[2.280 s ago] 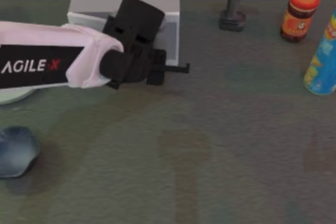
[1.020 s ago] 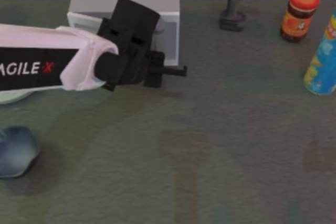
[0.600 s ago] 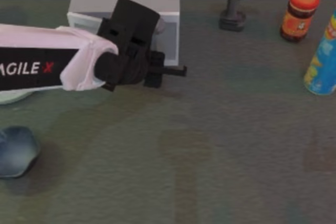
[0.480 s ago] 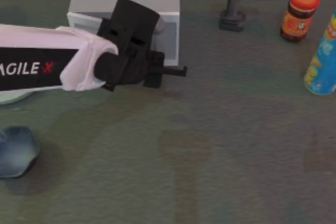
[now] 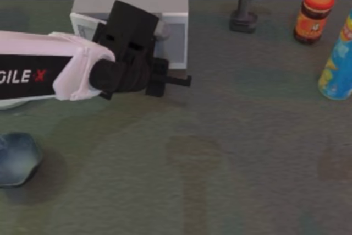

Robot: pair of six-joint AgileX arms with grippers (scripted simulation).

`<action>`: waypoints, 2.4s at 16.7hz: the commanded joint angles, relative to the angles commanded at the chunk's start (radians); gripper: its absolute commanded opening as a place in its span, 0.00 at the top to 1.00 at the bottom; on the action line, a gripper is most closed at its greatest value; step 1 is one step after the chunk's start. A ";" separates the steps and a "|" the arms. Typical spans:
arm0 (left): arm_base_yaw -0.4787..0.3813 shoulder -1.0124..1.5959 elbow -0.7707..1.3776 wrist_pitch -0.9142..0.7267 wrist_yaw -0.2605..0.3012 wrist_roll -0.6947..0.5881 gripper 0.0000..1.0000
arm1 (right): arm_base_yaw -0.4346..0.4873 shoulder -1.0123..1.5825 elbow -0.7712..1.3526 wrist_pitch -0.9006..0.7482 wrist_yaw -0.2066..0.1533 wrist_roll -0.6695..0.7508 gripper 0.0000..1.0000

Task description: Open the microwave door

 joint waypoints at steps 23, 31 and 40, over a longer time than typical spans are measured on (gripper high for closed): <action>0.000 0.000 0.000 0.000 0.000 0.000 1.00 | 0.000 0.000 0.000 0.000 0.000 0.000 0.00; 0.017 -0.034 -0.043 0.018 0.049 0.056 1.00 | 0.000 0.000 0.000 0.000 0.000 0.000 0.00; 0.021 -0.038 -0.051 0.020 0.056 0.066 1.00 | 0.000 0.000 0.000 0.000 0.000 0.000 0.00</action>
